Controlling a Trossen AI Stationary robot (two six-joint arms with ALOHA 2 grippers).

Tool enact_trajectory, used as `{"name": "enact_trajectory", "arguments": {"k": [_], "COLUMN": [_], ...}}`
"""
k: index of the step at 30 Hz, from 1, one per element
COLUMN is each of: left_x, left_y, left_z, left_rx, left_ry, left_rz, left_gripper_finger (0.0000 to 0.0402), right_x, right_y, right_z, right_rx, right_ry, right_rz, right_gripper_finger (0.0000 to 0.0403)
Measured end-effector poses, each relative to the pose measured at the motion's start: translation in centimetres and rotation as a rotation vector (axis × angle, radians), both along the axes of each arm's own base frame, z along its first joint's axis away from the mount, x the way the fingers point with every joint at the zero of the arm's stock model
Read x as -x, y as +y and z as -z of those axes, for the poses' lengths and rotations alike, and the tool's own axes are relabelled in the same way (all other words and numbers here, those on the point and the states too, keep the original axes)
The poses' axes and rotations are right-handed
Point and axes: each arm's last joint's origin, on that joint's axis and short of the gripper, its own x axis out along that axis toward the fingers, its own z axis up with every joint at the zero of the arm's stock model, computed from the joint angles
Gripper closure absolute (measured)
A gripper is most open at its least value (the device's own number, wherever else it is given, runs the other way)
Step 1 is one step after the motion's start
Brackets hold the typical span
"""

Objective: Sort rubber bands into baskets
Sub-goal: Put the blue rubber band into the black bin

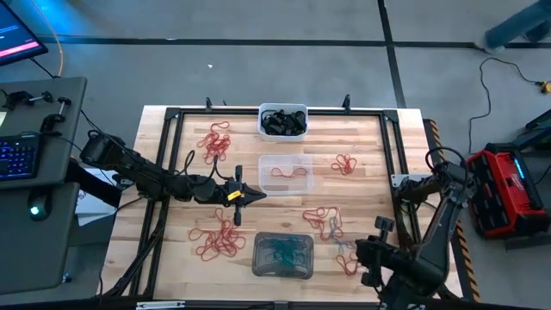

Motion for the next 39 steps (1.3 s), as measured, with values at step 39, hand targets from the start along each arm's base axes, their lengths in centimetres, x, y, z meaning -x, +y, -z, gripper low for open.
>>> {"name": "enact_trajectory", "arguments": {"k": [39], "left_x": [0.0], "left_y": [0.0], "left_z": [0.0], "left_rx": [0.007], "left_ry": [0.000], "left_rz": [-0.001], "left_gripper_finger": [0.0401], "right_x": [-6.2], "right_y": [-0.5], "right_z": [-1.6], "right_rx": [0.037], "right_ry": [-0.387], "right_rz": [-0.065], "right_gripper_finger": [0.0403]}}
